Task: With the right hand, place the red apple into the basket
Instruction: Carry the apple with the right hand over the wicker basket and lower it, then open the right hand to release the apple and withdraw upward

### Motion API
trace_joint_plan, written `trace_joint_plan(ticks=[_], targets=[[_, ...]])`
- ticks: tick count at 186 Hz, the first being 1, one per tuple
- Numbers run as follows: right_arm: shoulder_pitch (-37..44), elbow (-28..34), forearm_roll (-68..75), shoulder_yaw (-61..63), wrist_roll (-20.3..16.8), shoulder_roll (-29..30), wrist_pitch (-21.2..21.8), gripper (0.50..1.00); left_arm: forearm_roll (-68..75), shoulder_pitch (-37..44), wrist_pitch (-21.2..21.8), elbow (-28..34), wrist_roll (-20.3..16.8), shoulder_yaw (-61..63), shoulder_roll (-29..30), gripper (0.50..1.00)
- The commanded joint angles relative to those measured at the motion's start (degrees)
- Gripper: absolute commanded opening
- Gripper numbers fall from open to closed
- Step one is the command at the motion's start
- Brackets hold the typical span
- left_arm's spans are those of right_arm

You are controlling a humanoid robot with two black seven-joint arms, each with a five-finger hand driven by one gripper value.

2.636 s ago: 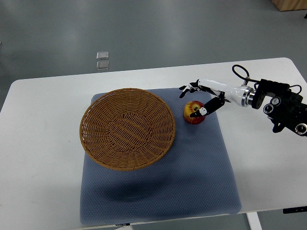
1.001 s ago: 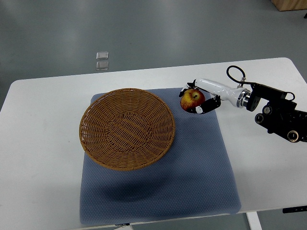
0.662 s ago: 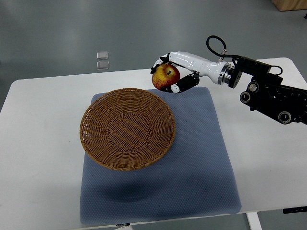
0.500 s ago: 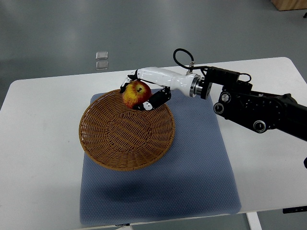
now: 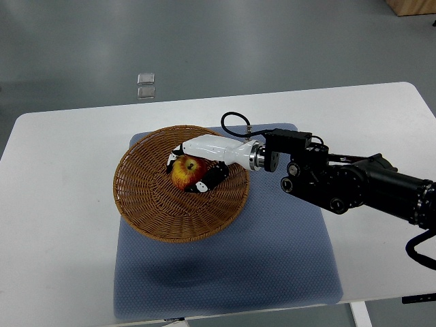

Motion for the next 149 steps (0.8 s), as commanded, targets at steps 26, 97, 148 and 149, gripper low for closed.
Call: trace_joint_plan(ticks=[26, 97, 148, 149], targets=[[-0.6, 0.2, 0.7, 0.2, 0.2, -0.2, 0.3, 0.919, 0.0, 0.0, 0.0, 0.0, 0.0, 0.0, 0.0, 1.000], [-0.7, 0.8, 10.1, 10.5, 0.0, -4.5, 3.4, 0.917, 0.0, 0.0, 0.0, 0.0, 0.0, 0.0, 0.0, 1.000], [-4.0, -0.9, 42.8, 15.2, -3.6, -11.3, 11.7, 0.911, 0.0, 0.0, 0.0, 0.0, 0.0, 0.0, 0.0, 1.000], [-4.0, -0.9, 42.9, 15.2, -3.6, -11.3, 11.7, 0.911, 0.0, 0.0, 0.0, 0.0, 0.0, 0.0, 0.0, 1.000]])
